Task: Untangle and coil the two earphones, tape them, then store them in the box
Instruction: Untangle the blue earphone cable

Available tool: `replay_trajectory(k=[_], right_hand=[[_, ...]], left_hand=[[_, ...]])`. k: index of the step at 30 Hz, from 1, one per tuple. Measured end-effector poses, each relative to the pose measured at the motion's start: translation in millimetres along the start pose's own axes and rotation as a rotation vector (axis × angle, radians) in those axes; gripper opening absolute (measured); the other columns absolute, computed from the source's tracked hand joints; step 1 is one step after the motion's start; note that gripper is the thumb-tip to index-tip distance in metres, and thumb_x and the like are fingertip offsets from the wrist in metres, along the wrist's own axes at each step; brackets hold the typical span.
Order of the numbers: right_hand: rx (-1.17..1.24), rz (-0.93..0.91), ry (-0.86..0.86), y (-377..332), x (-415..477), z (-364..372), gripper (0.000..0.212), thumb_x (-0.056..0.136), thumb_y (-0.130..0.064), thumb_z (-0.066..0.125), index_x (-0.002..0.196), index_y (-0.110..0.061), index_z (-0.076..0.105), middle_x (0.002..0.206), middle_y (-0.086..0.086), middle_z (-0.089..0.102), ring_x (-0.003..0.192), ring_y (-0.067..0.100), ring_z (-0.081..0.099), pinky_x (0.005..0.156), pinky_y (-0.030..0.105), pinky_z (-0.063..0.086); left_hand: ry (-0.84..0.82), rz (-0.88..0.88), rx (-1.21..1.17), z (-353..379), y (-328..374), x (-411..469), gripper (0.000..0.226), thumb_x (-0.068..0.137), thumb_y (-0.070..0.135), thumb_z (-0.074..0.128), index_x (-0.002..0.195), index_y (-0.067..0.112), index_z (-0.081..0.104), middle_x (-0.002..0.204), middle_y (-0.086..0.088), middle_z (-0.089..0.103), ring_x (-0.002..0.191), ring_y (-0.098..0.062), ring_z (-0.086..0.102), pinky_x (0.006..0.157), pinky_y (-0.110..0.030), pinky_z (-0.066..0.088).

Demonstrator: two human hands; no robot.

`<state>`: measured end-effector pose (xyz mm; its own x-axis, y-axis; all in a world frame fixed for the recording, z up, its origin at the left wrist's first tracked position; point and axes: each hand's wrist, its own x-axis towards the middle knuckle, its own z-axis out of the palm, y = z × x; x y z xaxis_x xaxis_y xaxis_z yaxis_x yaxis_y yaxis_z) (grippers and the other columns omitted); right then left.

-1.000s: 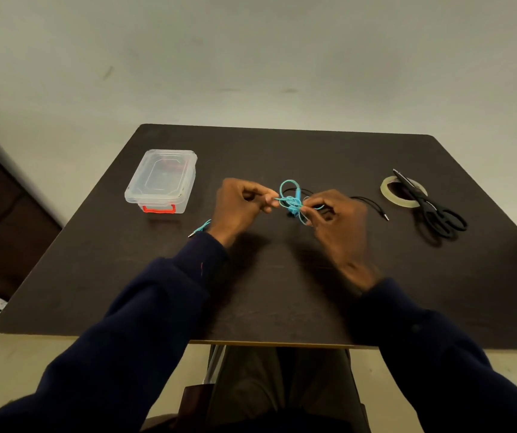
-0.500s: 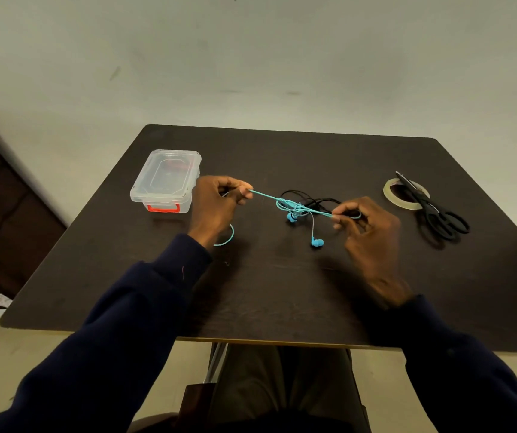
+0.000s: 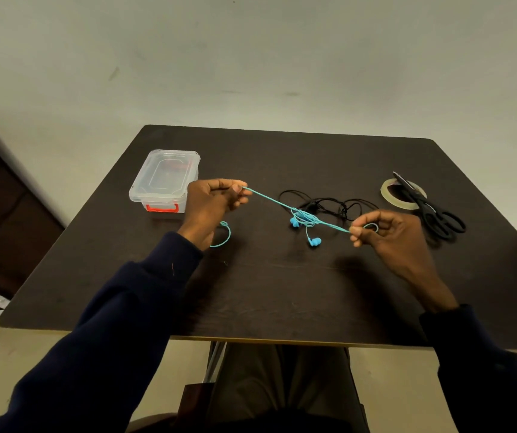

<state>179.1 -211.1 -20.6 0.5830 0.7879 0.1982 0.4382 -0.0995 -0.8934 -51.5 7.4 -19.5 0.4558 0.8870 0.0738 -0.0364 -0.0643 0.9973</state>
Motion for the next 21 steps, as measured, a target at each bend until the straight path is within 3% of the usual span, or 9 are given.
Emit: replay_trajectory(k=[2,4,7,10,12,14,17,21], right_hand=[[-0.062,0.047,-0.095,-2.4,3.8,-5.1,0.005,0.088,-0.004,0.073,0.093,-0.004,0.074,0.079,0.011,0.075,0.064,0.017,0.07,0.062,0.022,0.059],[-0.285,0.009,-0.143,-8.7,6.6,-2.6,0.003,0.088,-0.014,0.076,0.09,-0.017,0.077,0.085,0.002,0.076,0.071,0.013,0.07,0.068,0.023,0.059],[-0.509,-0.181,-0.017,-27.0,6.0,14.5,0.008,0.084,-0.023,0.082,0.091,-0.021,0.078,0.1,-0.009,0.071,0.093,0.007,0.064,0.085,0.024,0.051],[-0.451,-0.346,0.035,-46.6,11.0,40.5,0.026,0.084,-0.021,0.082,0.109,-0.017,0.076,0.114,-0.006,0.072,0.106,0.006,0.064,0.095,0.022,0.049],[-0.303,-0.312,-0.139,-53.8,14.4,62.1,0.034,0.084,-0.023,0.081,0.117,-0.019,0.073,0.112,-0.011,0.073,0.103,-0.003,0.066,0.092,0.012,0.049],[-0.239,-0.252,-0.248,-49.6,15.7,82.7,0.027,0.085,-0.023,0.081,0.11,-0.018,0.074,0.099,-0.012,0.076,0.093,-0.005,0.069,0.087,0.015,0.053],[-0.147,-0.197,-0.212,-33.8,14.1,92.2,0.006,0.088,-0.019,0.078,0.087,-0.014,0.077,0.075,-0.005,0.076,0.069,0.004,0.072,0.071,0.021,0.056],[-0.214,-0.229,-0.169,-28.5,14.1,72.2,0.017,0.092,-0.03,0.074,0.081,-0.018,0.077,0.073,-0.006,0.073,0.057,0.01,0.066,0.053,0.024,0.053]], left_hand=[[-0.13,-0.078,-0.18,2.1,3.2,-5.4,0.016,0.097,0.01,0.064,0.107,-0.001,0.07,0.098,-0.017,0.077,0.088,-0.025,0.076,0.078,-0.028,0.062],[-0.211,-0.096,-0.267,7.2,8.2,-11.6,0.016,0.096,0.009,0.063,0.107,-0.003,0.068,0.103,-0.021,0.076,0.092,-0.03,0.076,0.082,-0.031,0.062],[-0.274,-0.099,-0.278,16.7,16.3,-17.1,0.016,0.096,0.007,0.063,0.107,-0.004,0.068,0.102,-0.022,0.076,0.092,-0.03,0.076,0.079,-0.03,0.062],[-0.311,-0.092,-0.258,21.9,22.8,-18.8,0.02,0.096,0.005,0.062,0.111,-0.008,0.066,0.102,-0.022,0.076,0.091,-0.028,0.076,0.08,-0.029,0.062],[-0.334,-0.073,-0.244,23.4,25.9,-19.5,0.022,0.096,0.007,0.063,0.113,-0.007,0.067,0.104,-0.022,0.075,0.094,-0.029,0.076,0.08,-0.03,0.062],[-0.33,-0.04,-0.231,22.6,28.6,-20.5,0.024,0.096,0.008,0.063,0.114,-0.007,0.067,0.106,-0.022,0.075,0.096,-0.03,0.075,0.082,-0.03,0.061],[-0.233,0.043,-0.197,10.4,31.1,-14.7,0.02,0.095,0.006,0.065,0.11,-0.008,0.068,0.101,-0.022,0.076,0.093,-0.033,0.075,0.081,-0.029,0.061],[-0.094,0.101,-0.071,-20.0,24.6,-4.8,0.017,0.094,0.003,0.066,0.106,-0.008,0.07,0.092,-0.018,0.077,0.083,-0.028,0.077,0.073,-0.025,0.061]])
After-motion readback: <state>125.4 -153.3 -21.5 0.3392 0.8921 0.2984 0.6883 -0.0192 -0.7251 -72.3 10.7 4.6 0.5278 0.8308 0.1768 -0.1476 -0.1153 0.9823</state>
